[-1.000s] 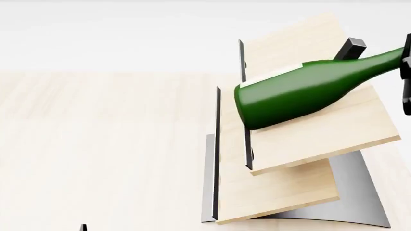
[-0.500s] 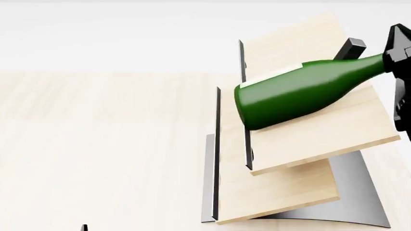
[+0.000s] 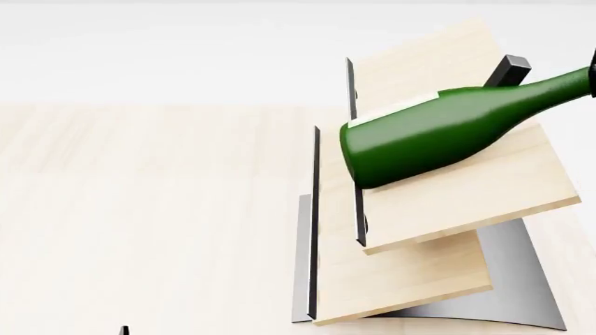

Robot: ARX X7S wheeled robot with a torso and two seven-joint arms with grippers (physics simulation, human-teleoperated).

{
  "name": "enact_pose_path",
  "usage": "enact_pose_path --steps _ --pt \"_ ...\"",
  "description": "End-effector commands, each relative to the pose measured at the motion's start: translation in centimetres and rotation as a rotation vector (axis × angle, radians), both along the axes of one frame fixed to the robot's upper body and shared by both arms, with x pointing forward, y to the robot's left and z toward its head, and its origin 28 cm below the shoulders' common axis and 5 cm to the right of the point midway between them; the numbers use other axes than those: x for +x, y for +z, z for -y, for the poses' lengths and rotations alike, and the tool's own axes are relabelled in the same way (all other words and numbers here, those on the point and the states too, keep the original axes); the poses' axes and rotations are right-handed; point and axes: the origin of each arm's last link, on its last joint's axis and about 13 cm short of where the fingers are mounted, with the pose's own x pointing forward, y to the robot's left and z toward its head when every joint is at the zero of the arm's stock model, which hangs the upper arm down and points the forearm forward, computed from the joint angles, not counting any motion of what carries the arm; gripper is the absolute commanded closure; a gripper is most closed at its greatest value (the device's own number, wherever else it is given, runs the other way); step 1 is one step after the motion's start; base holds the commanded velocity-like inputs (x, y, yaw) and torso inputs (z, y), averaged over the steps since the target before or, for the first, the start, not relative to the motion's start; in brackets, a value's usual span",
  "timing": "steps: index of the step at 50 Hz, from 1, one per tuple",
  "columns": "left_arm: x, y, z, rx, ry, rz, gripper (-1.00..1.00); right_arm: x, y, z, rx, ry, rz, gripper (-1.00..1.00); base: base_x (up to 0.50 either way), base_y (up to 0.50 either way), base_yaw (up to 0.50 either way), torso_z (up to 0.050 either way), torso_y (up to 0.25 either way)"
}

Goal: Put the wine bottle on the wine rack.

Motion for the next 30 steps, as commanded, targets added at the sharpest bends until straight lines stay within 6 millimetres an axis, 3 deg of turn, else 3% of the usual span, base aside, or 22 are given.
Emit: enact_pose_path --steps 1,14,20,30 --pt "0.0 0.0 0.0 0.001 0.0 0.0 -1.0 -1.0 0.7 1.2 0.023 -0.042 0.026 -1.0 0.0 0.0 0.0 0.0 0.0" --pt "0.0 -0.1 0.0 0.002 -0.001 -0.001 -1.0 -2.4 0.8 1.5 -0.015 -0.144 0.062 -1.0 0.0 0.0 0.0 0.0 0.0" --pt "0.0 -0.1 0.0 0.001 -0.001 0.0 -1.0 -3.4 0.5 0.5 -0.167 -0.261 0.101 -1.0 0.0 0.0 0.0 0.0 0.0" --pt "0.0 -0.1 0.0 0.001 0.0 0.0 -1.0 -4.4 0.2 -1.5 -0.6 -0.476 0.129 -1.0 0.0 0.0 0.0 0.0 0.0"
